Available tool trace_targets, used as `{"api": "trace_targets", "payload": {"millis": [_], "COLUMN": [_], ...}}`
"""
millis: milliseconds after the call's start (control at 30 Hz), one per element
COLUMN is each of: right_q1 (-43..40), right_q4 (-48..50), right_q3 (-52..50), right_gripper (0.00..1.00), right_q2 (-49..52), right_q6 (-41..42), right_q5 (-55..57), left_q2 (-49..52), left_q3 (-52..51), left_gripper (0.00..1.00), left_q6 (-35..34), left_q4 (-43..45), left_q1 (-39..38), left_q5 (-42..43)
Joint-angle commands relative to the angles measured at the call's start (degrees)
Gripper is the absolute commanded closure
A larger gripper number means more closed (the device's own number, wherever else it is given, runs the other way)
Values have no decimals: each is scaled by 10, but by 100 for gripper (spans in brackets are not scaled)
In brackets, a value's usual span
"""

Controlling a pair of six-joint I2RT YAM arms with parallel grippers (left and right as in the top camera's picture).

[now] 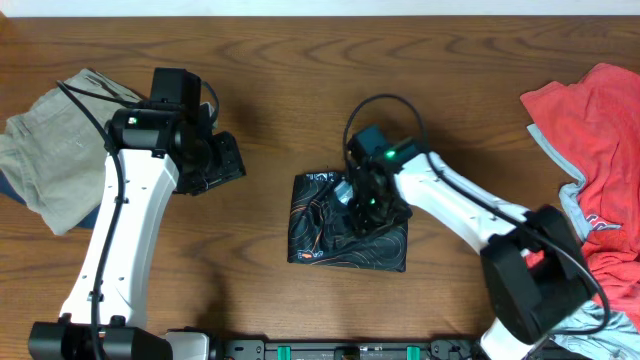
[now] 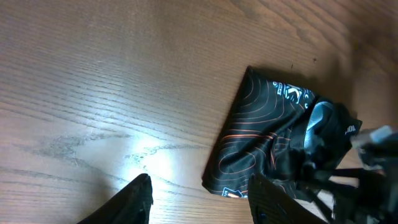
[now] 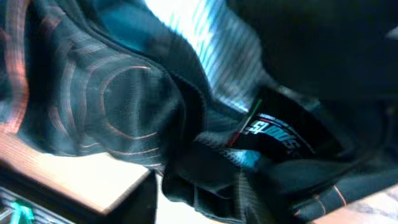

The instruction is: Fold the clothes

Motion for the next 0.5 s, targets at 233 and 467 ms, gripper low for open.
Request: {"api": "trace_targets", "payload": {"millis": [233,467], "right_q1": [5,5], "right_q4": [-148,-194], "right_q3": [-2,-3], "right_gripper": [99,72], "right_q2": [1,0], "right_q6": [137,114], "right_q5": [113,123], "left_q2": [-1,-1], "left_q3": [4,4], "left_gripper": [49,48], "left_q6": [12,12], "left_q4": [-2,2], "left_q1": [3,2], "left_q5": [-5,-5]}}
